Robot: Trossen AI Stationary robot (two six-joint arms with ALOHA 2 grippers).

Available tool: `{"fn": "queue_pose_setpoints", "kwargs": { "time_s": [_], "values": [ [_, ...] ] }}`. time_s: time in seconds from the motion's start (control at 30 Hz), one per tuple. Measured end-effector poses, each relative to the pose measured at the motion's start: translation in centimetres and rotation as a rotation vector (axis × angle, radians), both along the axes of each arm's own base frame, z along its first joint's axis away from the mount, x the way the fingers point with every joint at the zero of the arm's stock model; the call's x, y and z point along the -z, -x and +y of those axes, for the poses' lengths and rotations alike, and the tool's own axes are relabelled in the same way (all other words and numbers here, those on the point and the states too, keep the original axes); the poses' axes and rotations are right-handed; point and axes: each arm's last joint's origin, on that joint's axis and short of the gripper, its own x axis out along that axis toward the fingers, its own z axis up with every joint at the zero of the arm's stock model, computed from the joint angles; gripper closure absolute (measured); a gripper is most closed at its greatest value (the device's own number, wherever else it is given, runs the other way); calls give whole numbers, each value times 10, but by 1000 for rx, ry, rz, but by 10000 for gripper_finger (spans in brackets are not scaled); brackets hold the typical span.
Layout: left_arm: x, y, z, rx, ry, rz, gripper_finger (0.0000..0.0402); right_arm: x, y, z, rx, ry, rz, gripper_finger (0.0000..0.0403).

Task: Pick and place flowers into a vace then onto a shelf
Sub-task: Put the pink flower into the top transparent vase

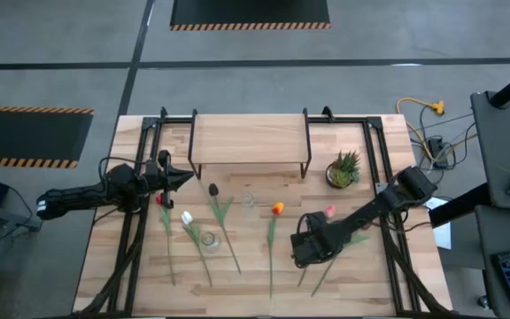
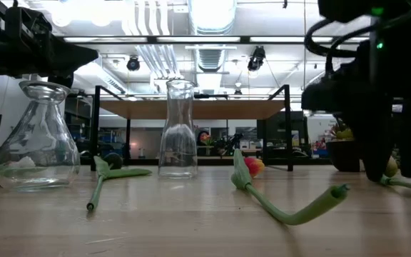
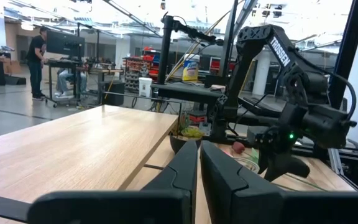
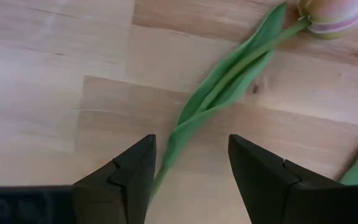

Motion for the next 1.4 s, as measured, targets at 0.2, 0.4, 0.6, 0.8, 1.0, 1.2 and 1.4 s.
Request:
{"fn": "queue_pose_setpoints", "kwargs": {
  "time_s": [0.2,0.4,0.6,0.8,1.0,1.2,1.4],
  "values": [
    [0,0,0,0,0,-1,398,9,-2,-1,6,17,25,218],
    [0,0,0,0,1,1,398,11,-4,-2,-31,-5,39,269],
    [0,0,0,0,0,1,398,8,-5,-1,-67,-36,33,353],
    [0,0,0,0,1,1,398,8,-4,-1,-95,-43,51,390],
    [0,0,0,0,0,1,398,3,-1,-3,-106,-46,46,390],
    [0,0,0,0,0,1,398,-16,1,-6,-132,24,-40,390],
    [0,0,0,0,0,2,398,-35,1,-12,-197,164,-162,390]
  ]
}}
